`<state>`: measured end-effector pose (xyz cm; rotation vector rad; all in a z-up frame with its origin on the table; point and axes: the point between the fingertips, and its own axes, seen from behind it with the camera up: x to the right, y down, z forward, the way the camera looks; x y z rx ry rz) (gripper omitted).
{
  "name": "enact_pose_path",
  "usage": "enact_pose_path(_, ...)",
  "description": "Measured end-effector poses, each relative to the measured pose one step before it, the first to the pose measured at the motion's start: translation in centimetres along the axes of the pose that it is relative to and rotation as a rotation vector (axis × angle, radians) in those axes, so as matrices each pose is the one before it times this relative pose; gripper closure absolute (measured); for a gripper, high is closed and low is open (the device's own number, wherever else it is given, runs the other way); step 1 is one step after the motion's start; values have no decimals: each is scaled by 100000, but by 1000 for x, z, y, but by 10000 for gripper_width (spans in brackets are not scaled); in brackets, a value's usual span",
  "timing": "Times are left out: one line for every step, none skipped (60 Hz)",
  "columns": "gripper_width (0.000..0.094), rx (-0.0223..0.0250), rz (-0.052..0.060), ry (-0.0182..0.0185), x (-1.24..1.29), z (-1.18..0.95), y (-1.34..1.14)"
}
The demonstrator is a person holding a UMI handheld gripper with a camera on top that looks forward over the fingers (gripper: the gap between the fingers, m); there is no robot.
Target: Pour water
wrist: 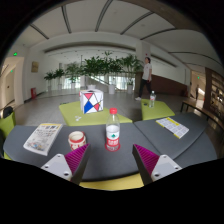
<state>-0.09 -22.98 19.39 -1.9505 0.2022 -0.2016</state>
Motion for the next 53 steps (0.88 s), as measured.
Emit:
enact_pose_path(79,292,-756,-288,-59,-1080,82)
enact_pose_path(79,307,-523,-63,-19,-1079,73)
enact_pose_path(80,195,-246,282,32,-1049,87)
enact_pose_path(80,85,-122,390,86,-975,125)
enact_pose_path(80,-87,-180,259,34,-936,162)
enact_pose_path(80,-196,-342,40,16,-890,163)
enact_pose_path(81,-103,-416,-314,-20,-593,280)
enact_pose_path(81,-163,-670,-4,-84,-886,37)
enact_pose_path(80,-39,-502,-30,-31,-831,150)
enact_pose_path(80,25,-263,38,-10,-715,134)
enact_pose_path(81,-44,-121,109,-33,-725,122)
enact_pose_path(79,-34,-301,-57,-56,-690,135)
enact_pose_path(78,35,-661,-343,-30,-527,134)
enact_pose_path(78,58,-742,-399,-137,-852,111)
enact_pose_path(77,146,-539,-267,-107,-619,72)
enact_pose_path(76,171,-222,-72,-63,-618,34)
enact_pose_path(79,213,-123,13,-10,-615,21)
enact_pose_path(78,240,-313,-99,-16,-612,27)
enact_pose_path(78,256,-427,-131,-7,-612,8)
enact_pose_path(77,202,-248,-54,-5,-571,18)
enact_pose_path(79,326,76,-38,-226,169,349)
enact_pose_path(79,-30,53,-31,97,-1207,-186)
enact_pose_path(79,60,78,-128,-43,-501,25)
enact_pose_path(80,25,144,-222,-93,-392,36)
enact_pose_path(77,-9,219,-256,-70,-455,39)
enact_pose_path(81,-69,299,-262,-91,-441,52)
enact_pose_path(81,-86,295,-291,-77,-408,82)
enact_pose_path(81,-94,243,-283,-63,-397,67)
enact_pose_path(83,-32,210,-222,-56,-375,75)
enact_pose_path(85,93,190,-192,-96,159,232)
enact_pose_path(85,-26,26,-186,-80,-399,41)
enact_pose_path(82,55,-92,-112,-58,-382,25)
enact_pose_path(84,96,-195,0,-8,-357,29)
enact_pose_path(82,77,-244,61,-77,-253,97)
enact_pose_path(81,48,-361,-35,29,-182,21)
enact_pose_path(82,128,-408,-8,-18,-172,23)
enact_pose_path(81,64,-397,27,-34,-189,27)
enact_pose_path(83,-62,-212,-68,-20,-152,39)
enact_pose_path(83,-169,44,-265,-81,-121,57)
enact_pose_path(86,-216,168,-398,-95,-130,95)
enact_pose_path(84,-95,144,-430,-85,-166,90)
enact_pose_path(82,63,94,-427,-101,-58,21)
enact_pose_path(79,200,-90,-167,-62,-154,37)
enact_pose_path(84,115,-290,66,-42,-82,17)
enact_pose_path(82,-54,-389,192,-23,-87,60)
enact_pose_path(84,-119,-368,164,124,199,67)
enact_pose_path(84,-126,-207,114,8,-50,65)
enact_pose_path(83,-58,-51,65,-18,-14,54)
enact_pose_path(81,-12,5,-10,-14,19,20)
enact_pose_path(81,-83,-40,-10,-6,16,41)
enact_pose_path(81,-80,-133,65,10,8,21)
enact_pose_path(79,-108,-207,175,55,-5,29)
enact_pose_path(81,-69,-57,84,214,273,227)
